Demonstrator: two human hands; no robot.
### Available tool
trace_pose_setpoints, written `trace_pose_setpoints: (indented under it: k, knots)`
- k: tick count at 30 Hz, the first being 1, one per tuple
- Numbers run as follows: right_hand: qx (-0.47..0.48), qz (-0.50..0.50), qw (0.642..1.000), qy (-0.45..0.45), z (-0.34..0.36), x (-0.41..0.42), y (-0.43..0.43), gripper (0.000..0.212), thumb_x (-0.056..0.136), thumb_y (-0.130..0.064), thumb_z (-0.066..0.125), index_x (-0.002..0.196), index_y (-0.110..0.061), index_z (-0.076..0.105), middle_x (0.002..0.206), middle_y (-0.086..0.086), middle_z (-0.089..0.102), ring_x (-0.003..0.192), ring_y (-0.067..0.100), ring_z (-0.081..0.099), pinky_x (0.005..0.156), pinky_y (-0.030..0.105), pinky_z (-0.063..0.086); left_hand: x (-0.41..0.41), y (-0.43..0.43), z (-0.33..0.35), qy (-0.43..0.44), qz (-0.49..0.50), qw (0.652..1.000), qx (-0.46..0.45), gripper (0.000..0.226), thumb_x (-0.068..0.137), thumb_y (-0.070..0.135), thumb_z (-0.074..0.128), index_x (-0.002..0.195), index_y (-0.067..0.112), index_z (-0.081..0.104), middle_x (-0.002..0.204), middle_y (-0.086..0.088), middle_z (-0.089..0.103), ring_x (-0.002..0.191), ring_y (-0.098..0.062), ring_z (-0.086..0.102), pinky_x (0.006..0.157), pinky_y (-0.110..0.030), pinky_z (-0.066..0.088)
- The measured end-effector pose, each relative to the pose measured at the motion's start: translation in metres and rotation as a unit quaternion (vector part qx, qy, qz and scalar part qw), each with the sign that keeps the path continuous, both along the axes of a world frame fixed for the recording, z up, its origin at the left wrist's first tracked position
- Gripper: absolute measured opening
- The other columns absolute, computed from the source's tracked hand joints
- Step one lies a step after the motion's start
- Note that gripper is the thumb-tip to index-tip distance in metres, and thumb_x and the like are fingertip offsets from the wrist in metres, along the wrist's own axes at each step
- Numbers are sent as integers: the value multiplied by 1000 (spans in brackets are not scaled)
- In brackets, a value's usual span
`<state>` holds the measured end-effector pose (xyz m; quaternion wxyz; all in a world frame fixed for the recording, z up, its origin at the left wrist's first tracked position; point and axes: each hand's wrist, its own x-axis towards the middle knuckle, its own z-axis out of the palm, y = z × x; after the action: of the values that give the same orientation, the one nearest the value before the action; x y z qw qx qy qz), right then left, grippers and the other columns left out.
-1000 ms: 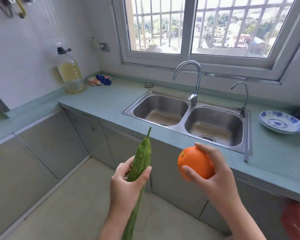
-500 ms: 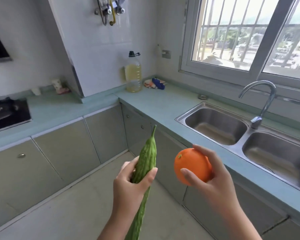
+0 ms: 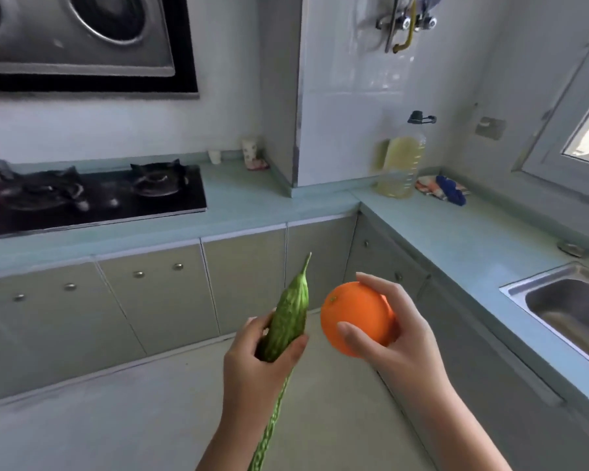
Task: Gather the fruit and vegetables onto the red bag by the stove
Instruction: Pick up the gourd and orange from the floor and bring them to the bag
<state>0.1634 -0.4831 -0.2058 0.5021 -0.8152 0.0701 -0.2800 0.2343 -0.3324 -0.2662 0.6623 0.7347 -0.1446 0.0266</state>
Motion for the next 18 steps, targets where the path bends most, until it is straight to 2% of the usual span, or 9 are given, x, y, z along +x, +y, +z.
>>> trace_pose_setpoints:
  k: [3, 7, 12, 18]
  knots:
    - [-1, 51, 999, 10, -8, 41, 33, 56, 53, -56, 65, 106, -52, 50, 114, -27, 50, 101, -5, 52, 73, 6, 42, 22, 38, -5, 10, 41, 999, 9, 35, 63, 42, 82, 91, 34, 64, 76, 7, 69, 70, -4, 64, 56, -14, 46]
    - [5, 117, 993, 31, -22, 89, 71, 55, 53, -55, 65, 107, -46, 54, 111, -22, 55, 100, -5, 52, 73, 5, 41, 49, 82, -11, 33, 94, 995, 9, 30, 69, 27, 79, 95, 31, 64, 80, 17, 68, 74, 1, 63, 58, -10, 45]
    - [15, 177, 983, 48, -36, 159, 106, 54, 52, -55, 64, 105, -48, 52, 110, -32, 51, 99, -7, 51, 73, 5, 42, 94, 123, -20, 47, 170, 984, 3, 31, 70, 24, 78, 95, 32, 63, 83, 20, 68, 76, 2, 63, 61, -10, 46]
    - [35, 225, 973, 40, -45, 270, 136, 55, 53, -55, 64, 106, -45, 52, 111, -21, 55, 98, -5, 53, 73, 6, 43, 183, 152, -22, 30, 227, 973, 24, 36, 70, 19, 78, 100, 32, 62, 88, 22, 68, 82, 2, 64, 67, -10, 46]
